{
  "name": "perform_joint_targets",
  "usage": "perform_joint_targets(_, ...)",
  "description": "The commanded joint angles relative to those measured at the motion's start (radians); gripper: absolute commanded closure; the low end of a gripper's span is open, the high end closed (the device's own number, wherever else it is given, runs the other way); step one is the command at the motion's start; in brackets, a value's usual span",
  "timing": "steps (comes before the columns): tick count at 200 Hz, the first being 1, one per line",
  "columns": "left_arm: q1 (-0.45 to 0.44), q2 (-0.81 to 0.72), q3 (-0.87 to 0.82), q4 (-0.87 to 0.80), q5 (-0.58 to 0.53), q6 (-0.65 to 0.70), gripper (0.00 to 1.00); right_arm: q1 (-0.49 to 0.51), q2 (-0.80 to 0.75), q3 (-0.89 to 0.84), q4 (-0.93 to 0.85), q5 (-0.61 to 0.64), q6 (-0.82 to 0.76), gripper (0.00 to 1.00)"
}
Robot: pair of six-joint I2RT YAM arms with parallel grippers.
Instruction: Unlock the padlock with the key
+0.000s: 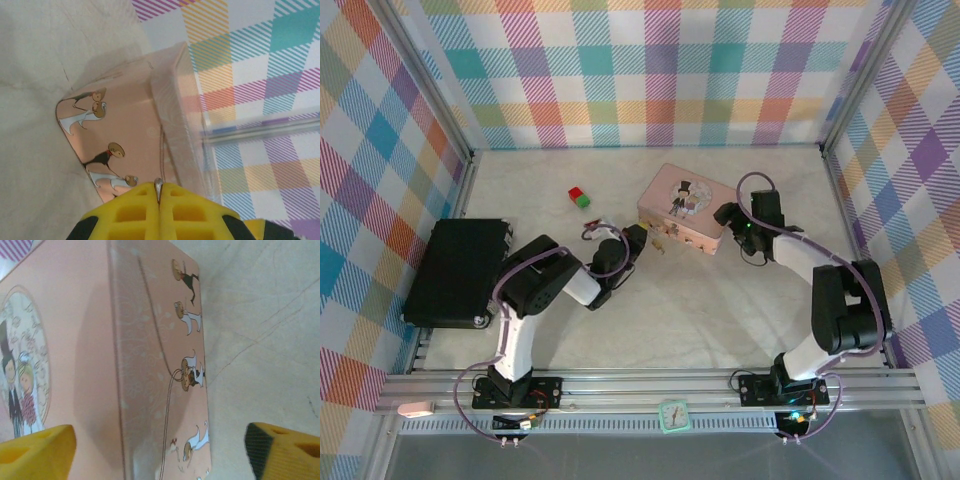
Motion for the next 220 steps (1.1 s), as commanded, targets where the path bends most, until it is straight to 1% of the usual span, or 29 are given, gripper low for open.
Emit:
perform_joint_targets(1, 0.018, -0.119, -0.047, -0.063, 0.134, 0.026, 1.0, -0.006, -0.098, 0.057, -0.116, -0.019, -0.18, 0.04)
perform_joint_targets(9, 0.021, -0.155, -0.058, -0.115, 0.163, 0.042, 1.0, -0.006, -0.129, 0.06, -0.142, -0.018, -0.219, 0.0)
perform_joint_targets(23, 0.027, -0.211, -0.06, -0.24, 0.225, 0.065, 1.0, -0.006, -0.174, 0.065, -0.198, -0.016, -0.274, 0.01)
perform_joint_targets(42, 0.037, -0.271, -0.021, -0.475, 0.325, 0.101, 1.0, -0.006, -0.222, 0.07, -0.266, -0.016, -0.328, 0.01)
perform_joint_targets(52, 0.038, -0.292, 0.005, -0.597, 0.377, 0.135, 1.0, -0.006, -0.237, 0.07, -0.293, -0.021, -0.348, 0.01)
perform_joint_targets(70, 0.038, -0.331, 0.034, -0.764, 0.442, 0.193, 1.0, -0.004, -0.258, 0.066, -0.33, -0.018, -0.38, 0.01)
perform_joint_targets(104, 0.035, -0.414, 0.113, -1.169, 0.497, 0.392, 1.0, -0.004, -0.298, 0.017, -0.347, -0.013, -0.402, 0.01)
perform_joint_targets(129, 0.027, -0.424, 0.173, -1.38, 0.486, 0.521, 1.0, -0.004, -0.318, -0.015, -0.337, -0.013, -0.401, 0.01)
perform_joint_targets(144, 0.015, -0.418, 0.197, -1.451, 0.458, 0.564, 1.0, -0.003, -0.318, -0.02, -0.339, 0.003, -0.398, 0.01)
perform_joint_targets(161, 0.006, -0.403, 0.213, -1.475, 0.444, 0.575, 1.0, -0.004, -0.305, -0.01, -0.344, 0.003, -0.4, 0.01)
perform_joint_targets(186, -0.013, -0.367, 0.224, -1.452, 0.403, 0.575, 1.0, -0.004, -0.291, -0.003, -0.34, 0.0, -0.394, 0.01)
perform_joint_targets(207, -0.025, -0.317, 0.236, -1.409, 0.404, 0.565, 1.0, -0.004, -0.296, -0.023, -0.309, 0.007, -0.384, 0.01)
perform_joint_targets(220, -0.03, -0.288, 0.241, -1.384, 0.409, 0.559, 0.95, -0.004, -0.299, -0.029, -0.302, 0.018, -0.383, 0.01)
